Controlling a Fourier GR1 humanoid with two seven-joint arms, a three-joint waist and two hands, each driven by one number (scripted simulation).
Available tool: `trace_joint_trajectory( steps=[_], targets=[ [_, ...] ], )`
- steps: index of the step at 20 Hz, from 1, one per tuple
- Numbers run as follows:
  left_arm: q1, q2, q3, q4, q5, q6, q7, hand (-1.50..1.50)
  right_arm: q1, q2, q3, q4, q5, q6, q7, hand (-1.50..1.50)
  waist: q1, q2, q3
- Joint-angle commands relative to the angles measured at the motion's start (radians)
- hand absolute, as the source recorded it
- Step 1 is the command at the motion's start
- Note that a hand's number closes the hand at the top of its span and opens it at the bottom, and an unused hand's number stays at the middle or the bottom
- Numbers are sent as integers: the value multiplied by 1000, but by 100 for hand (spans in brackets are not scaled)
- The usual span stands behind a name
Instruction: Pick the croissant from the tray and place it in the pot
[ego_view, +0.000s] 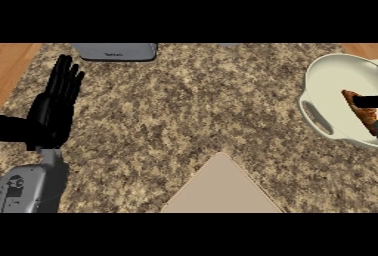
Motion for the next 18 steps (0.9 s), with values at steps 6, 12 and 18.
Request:
trace_joint_trajectory(
  steps=[6,12,18],
  targets=[
    [-57,10,10,63,-7,-7,-9,0,-27,-15,-86,40,-180,-72,-357,-150,-4,1,0],
    [11,-4,6,-14,-3,7,14,0,-32,11,-188,-28,-350,-102,-423,-150,-13,-10,-2],
    [3,26,37,29,21,-36,-17,0,-6,22,-295,-106,-540,-103,-543,-150,-19,-9,-2]
  ],
)
